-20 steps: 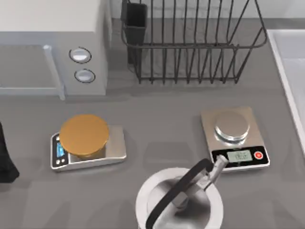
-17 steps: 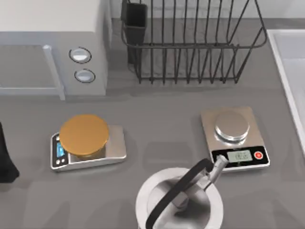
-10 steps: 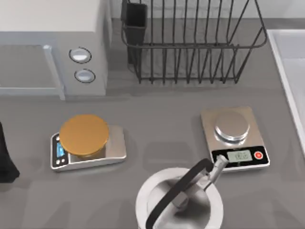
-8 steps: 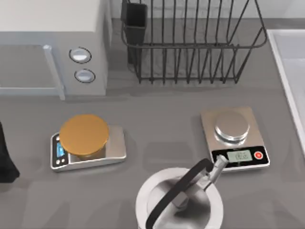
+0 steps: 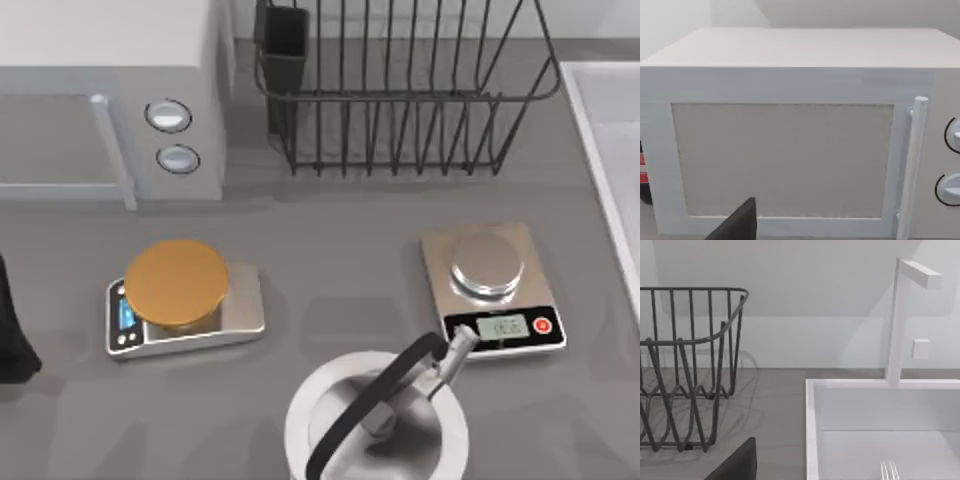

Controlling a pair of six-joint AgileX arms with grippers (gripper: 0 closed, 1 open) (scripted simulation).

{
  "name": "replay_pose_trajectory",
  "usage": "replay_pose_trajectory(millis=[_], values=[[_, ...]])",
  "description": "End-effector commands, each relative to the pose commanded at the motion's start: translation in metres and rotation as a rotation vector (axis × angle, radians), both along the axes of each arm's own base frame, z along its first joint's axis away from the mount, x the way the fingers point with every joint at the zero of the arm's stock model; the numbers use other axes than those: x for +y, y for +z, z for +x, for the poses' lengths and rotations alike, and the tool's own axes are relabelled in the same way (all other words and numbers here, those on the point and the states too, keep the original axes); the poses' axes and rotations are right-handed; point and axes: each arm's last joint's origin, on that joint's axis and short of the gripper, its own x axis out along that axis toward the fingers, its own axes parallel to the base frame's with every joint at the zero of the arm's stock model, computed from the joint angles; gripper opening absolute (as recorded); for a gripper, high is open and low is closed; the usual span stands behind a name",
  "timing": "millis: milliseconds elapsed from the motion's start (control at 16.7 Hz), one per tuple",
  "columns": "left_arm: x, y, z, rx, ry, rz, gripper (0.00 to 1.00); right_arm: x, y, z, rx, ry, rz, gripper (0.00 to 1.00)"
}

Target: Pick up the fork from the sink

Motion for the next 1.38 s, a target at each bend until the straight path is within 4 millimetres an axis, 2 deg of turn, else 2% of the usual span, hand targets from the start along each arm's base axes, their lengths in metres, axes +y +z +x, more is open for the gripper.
replay_pose_trajectory(millis=[240,420,600,780,900,1080,1260,1380], values=[[0.000,0.000,0.000,0.000,0.000,0.000,1.00,0.000,0.000,0.000,0.000,0.000,0.000,1.00],[0.000,0.000,0.000,0.000,0.000,0.000,1.00,0.000,0.010,0.001,0.036,-0.005,-0.004,1.00],[0.000,0.000,0.000,0.000,0.000,0.000,1.00,-0.002,0.034,0.006,0.125,-0.017,-0.014,1.00],[0.000,0.000,0.000,0.000,0.000,0.000,1.00,-0.004,0.069,0.020,0.258,-0.032,-0.027,1.00],[0.000,0.000,0.000,0.000,0.000,0.000,1.00,-0.006,0.093,0.039,0.366,-0.043,-0.035,1.00],[0.000,0.000,0.000,0.000,0.000,0.000,1.00,-0.012,0.126,0.081,0.548,-0.056,-0.045,1.00],[0.000,0.000,0.000,0.000,0.000,0.000,1.00,-0.021,0.145,0.139,0.745,-0.063,-0.051,1.00],[0.000,0.000,0.000,0.000,0.000,0.000,1.00,-0.030,0.147,0.182,0.879,-0.064,-0.050,1.00]])
